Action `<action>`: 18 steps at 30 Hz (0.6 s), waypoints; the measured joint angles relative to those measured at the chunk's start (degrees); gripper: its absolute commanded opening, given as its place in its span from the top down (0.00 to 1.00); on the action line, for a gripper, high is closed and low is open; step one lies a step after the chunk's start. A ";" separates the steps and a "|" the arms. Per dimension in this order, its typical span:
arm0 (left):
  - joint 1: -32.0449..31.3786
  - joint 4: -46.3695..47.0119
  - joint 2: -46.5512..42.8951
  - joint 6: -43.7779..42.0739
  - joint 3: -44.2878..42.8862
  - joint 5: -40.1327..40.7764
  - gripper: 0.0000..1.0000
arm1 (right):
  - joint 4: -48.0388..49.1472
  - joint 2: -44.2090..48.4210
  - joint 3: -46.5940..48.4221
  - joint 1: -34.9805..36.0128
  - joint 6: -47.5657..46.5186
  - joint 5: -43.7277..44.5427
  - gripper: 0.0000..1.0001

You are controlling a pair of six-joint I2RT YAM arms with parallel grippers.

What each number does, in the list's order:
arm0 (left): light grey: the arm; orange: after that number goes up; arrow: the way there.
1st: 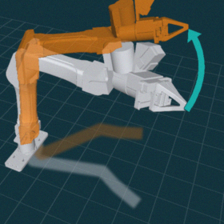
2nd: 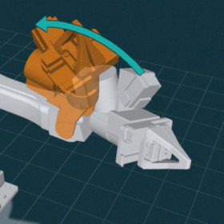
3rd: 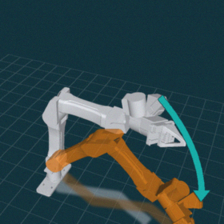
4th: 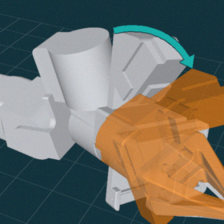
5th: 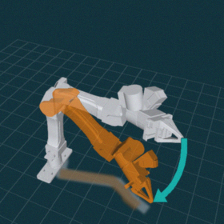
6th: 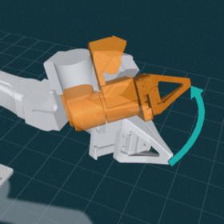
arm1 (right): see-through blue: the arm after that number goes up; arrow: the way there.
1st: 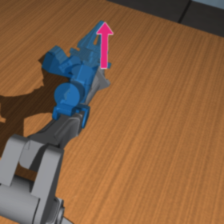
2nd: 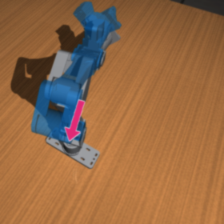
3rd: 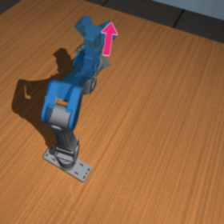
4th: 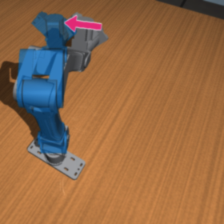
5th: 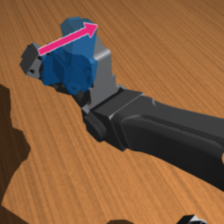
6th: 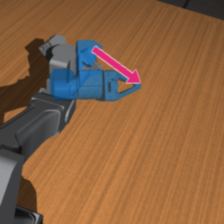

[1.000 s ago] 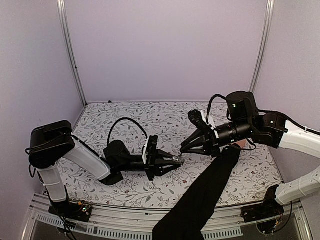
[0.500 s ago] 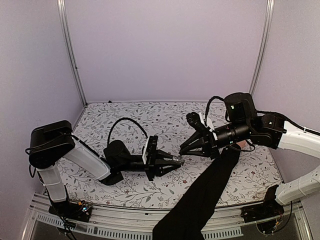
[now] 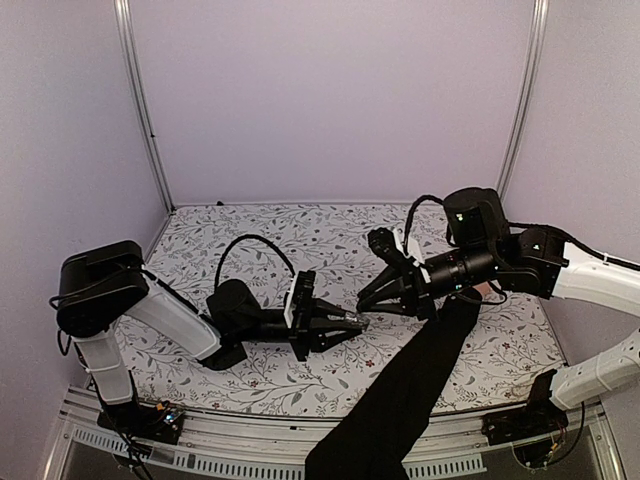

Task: Paint the nails
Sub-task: Close the nail polish bottle.

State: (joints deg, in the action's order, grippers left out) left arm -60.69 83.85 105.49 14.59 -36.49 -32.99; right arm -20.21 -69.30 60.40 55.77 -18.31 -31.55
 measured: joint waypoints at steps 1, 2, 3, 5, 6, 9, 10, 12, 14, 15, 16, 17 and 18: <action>0.00 0.00 -0.04 0.00 0.00 -0.02 1.00 | 0.00 -0.07 0.00 0.07 0.00 0.04 1.00; 0.00 0.02 -0.07 0.00 0.00 -0.02 1.00 | 0.00 -0.11 0.00 0.11 0.00 0.04 1.00; 0.00 0.02 -0.09 0.00 0.00 0.00 1.00 | 0.00 -0.15 0.00 0.11 0.00 0.04 1.00; 0.00 0.02 -0.09 0.00 0.00 0.00 1.00 | 0.00 -0.20 0.00 0.11 0.00 0.09 1.00; 0.00 0.02 -0.11 0.00 0.00 0.00 1.00 | 0.00 -0.22 0.00 0.13 0.00 0.13 1.00; 0.00 0.02 -0.15 0.00 0.00 0.00 1.00 | 0.00 -0.22 0.00 0.22 0.00 0.22 1.00; 0.00 0.02 -0.17 0.00 0.00 0.00 1.00 | 0.00 -0.22 -0.02 0.22 0.00 0.24 1.00; 0.00 0.02 -0.28 0.00 0.00 0.00 1.00 | 0.00 -0.26 -0.04 0.31 0.00 0.33 1.00; 0.00 0.02 -0.59 0.00 0.00 0.02 1.00 | 0.02 -0.44 -0.04 0.48 0.00 0.39 1.00; 0.00 0.00 -0.72 -0.02 -0.02 0.02 1.00 | 0.02 -0.55 -0.04 0.50 0.00 0.42 1.00; 0.00 0.00 -0.81 -0.02 -0.07 0.07 1.00 | 0.07 -0.70 -0.04 0.55 0.00 0.39 1.00; 0.00 -0.02 -0.85 -0.04 -0.11 0.07 1.00 | 0.09 -0.81 -0.04 0.59 0.00 0.39 1.00; 0.00 0.00 -0.85 -0.07 -0.11 0.09 1.00 | 0.11 -0.85 -0.04 0.59 0.00 0.39 1.00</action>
State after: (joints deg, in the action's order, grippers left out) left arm -60.69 83.85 104.64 14.52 -36.60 -32.91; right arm -20.10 -70.15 60.36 56.36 -18.31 -31.16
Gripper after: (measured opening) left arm 0.181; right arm 0.136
